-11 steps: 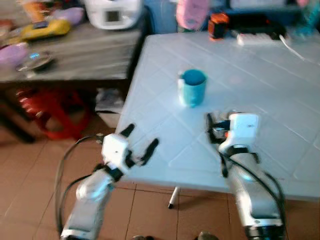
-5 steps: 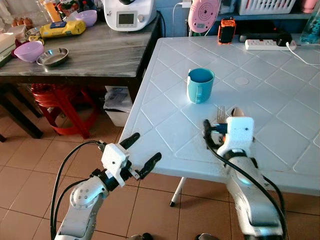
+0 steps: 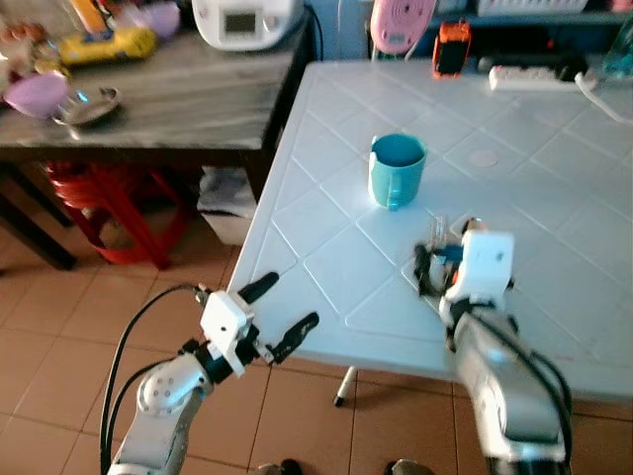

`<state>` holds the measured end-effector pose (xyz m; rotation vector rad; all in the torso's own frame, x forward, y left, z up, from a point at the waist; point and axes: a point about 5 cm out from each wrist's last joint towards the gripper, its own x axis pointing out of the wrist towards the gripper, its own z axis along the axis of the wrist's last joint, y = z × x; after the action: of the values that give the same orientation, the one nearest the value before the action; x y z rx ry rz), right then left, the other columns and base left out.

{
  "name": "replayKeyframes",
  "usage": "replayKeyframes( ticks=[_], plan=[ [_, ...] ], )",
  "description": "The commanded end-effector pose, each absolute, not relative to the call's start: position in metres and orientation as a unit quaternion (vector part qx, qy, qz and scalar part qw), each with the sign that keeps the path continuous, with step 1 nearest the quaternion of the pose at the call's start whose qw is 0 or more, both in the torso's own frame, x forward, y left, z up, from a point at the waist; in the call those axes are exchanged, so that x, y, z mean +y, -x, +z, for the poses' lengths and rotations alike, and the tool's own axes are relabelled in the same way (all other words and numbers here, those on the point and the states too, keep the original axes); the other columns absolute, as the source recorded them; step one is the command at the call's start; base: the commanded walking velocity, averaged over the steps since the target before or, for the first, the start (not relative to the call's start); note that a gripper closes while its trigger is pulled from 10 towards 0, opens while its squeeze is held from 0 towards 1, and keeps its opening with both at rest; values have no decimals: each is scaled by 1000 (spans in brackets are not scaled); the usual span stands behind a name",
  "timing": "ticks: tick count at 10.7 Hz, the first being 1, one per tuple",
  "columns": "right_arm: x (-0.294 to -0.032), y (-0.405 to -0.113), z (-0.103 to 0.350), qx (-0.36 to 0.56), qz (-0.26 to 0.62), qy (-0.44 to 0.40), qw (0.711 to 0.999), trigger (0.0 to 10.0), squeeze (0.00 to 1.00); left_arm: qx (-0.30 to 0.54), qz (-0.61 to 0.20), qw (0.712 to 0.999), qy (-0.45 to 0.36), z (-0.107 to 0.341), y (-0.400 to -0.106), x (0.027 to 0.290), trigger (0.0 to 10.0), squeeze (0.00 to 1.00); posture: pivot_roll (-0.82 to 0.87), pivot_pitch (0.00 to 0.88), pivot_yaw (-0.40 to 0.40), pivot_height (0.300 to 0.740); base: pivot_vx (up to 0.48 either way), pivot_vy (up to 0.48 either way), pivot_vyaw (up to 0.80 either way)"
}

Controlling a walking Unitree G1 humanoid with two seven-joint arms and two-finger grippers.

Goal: Setting the table

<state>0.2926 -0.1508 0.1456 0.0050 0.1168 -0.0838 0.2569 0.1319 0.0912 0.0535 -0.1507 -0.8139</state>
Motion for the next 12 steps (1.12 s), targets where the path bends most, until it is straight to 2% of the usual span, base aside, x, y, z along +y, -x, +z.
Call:
replayKeyframes(
  ticks=[1,2,3,4,5,8,9,10,12],
  plan=[
    [-146,-294,142,78,-28,-10,997,10000,0,-67,-397,915,-28,87,-254,138,10000,0,-144,148,112,740,0,0,0],
    [-143,-295,141,85,-23,-14,996,8902,0,-67,-398,914,-27,87,-254,138,10000,0,-143,148,108,740,0,0,0],
    [-139,-293,140,96,-14,-20,995,1686,0,-68,-399,914,-27,88,-254,137,10000,0,-141,148,107,740,0,0,0],
    [-135,-291,138,105,-6,-16,994,4314,0,-70,-399,914,-28,88,-254,137,10000,0,-141,146,104,740,0,0,0],
    [-133,-287,138,111,-4,-14,994,10000,0,-71,-399,914,-28,89,-254,137,10000,0,-141,146,104,740,0,0,0],
    [-144,-280,130,142,-30,-12,989,10000,0,-71,-405,911,-27,88,-254,134,10000,0,-149,145,108,740,0,0,0],
    [-145,-279,128,149,-33,-21,988,8588,0,-71,-406,911,-28,88,-254,134,10000,0,-149,146,109,740,0,0,0],
    [-149,-279,125,156,-38,-13,987,0,0,-75,-409,909,-27,89,-254,134,10000,0,-148,149,111,740,0,0,0],
    [-159,-284,120,169,-48,-7,984,0,0,-82,-427,900,-22,92,-254,133,10000,0,-148,156,113,740,0,0,0]
  ],
)
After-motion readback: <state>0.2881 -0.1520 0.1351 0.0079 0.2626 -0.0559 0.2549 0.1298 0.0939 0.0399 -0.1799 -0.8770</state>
